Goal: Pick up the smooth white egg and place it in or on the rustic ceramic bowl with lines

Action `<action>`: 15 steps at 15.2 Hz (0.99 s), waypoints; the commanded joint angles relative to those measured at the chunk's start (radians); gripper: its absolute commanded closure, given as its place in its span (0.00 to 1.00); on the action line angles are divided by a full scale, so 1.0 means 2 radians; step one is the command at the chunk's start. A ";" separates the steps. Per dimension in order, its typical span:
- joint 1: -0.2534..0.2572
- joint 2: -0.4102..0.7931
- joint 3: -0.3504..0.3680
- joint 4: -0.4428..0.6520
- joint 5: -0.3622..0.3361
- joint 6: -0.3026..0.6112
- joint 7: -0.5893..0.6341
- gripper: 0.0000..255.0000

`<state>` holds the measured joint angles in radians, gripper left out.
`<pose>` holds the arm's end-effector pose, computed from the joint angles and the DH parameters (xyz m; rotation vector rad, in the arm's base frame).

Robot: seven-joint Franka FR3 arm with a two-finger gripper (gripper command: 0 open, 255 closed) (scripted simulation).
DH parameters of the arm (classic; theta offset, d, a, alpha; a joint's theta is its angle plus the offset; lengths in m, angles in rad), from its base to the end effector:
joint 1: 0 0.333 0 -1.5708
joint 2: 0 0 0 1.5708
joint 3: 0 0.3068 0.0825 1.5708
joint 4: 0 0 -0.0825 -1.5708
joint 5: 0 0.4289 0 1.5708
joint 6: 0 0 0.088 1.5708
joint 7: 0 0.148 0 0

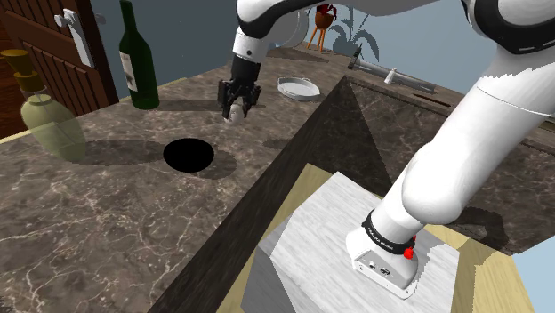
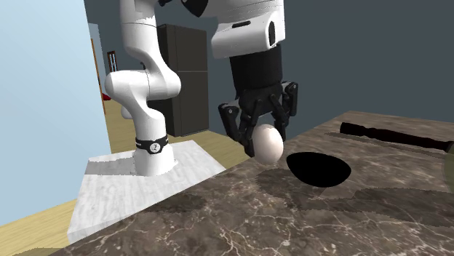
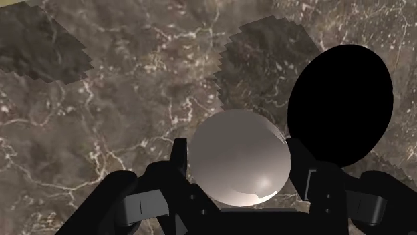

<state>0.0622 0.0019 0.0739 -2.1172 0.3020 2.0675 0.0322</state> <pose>0.5656 0.1039 0.3376 -2.8825 0.0688 0.1058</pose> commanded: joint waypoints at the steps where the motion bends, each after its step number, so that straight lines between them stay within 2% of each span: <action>1: 0.000 -0.006 0.000 0.008 -0.002 -0.014 0.005 1.00; 7: -0.001 -0.018 -0.001 0.029 -0.005 -0.046 0.013 1.00; 15: 0.047 0.017 0.047 0.072 -0.007 -0.028 0.108 1.00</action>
<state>0.1439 0.0187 0.1573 -1.9984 0.2915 2.0121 0.2216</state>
